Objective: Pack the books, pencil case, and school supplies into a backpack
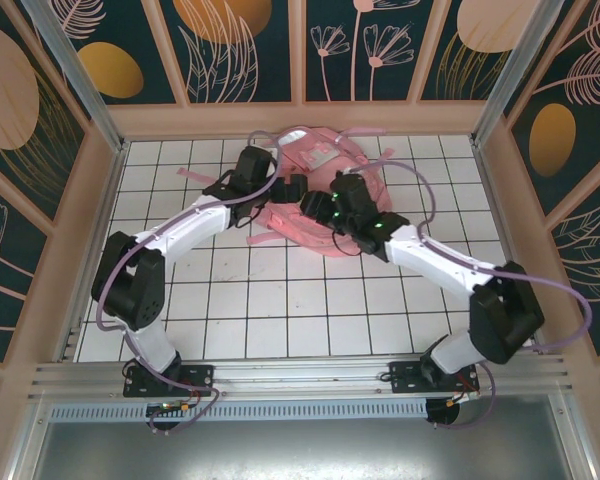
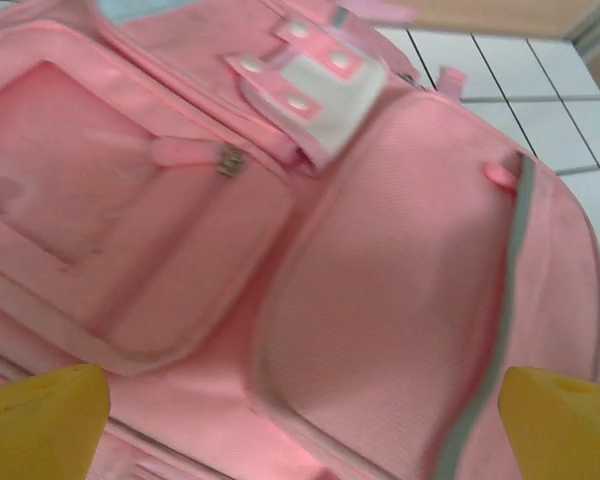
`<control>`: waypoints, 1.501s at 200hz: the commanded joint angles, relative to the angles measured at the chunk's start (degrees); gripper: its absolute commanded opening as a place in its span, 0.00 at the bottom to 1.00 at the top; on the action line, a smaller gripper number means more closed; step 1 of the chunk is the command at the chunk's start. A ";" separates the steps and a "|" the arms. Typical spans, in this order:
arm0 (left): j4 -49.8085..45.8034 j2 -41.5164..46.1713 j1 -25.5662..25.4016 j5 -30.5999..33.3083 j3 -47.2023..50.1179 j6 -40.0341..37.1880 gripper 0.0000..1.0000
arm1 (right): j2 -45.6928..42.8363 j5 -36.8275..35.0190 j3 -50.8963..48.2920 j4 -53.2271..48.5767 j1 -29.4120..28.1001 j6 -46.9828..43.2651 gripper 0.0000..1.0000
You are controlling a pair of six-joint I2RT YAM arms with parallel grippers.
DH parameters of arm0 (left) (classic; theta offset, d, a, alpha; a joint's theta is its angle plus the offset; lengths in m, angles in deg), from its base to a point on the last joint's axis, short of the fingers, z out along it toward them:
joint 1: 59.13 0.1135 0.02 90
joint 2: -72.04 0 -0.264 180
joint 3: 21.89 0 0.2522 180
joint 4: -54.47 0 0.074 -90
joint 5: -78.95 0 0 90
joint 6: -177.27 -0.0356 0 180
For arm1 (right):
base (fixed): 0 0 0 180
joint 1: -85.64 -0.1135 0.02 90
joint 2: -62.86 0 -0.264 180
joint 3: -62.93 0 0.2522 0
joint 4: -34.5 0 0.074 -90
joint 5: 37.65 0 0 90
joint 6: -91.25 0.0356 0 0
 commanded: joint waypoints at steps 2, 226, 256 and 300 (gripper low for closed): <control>12.07 2.15 3.66 -2.31 4.82 4.54 0.99 | 4.50 0.63 0.04 1.61 -1.06 3.85 0.51; 42.41 -5.66 0.93 -17.34 26.35 26.06 0.37 | 15.17 -11.79 9.09 -9.73 4.88 -2.87 0.51; 42.57 -4.87 0.23 -16.71 27.23 26.12 0.37 | 18.08 -16.35 10.68 -12.15 5.48 -2.61 0.50; 43.41 -6.96 0.22 -16.78 27.58 26.63 0.37 | 25.24 -18.61 22.72 -17.45 5.91 -3.68 0.50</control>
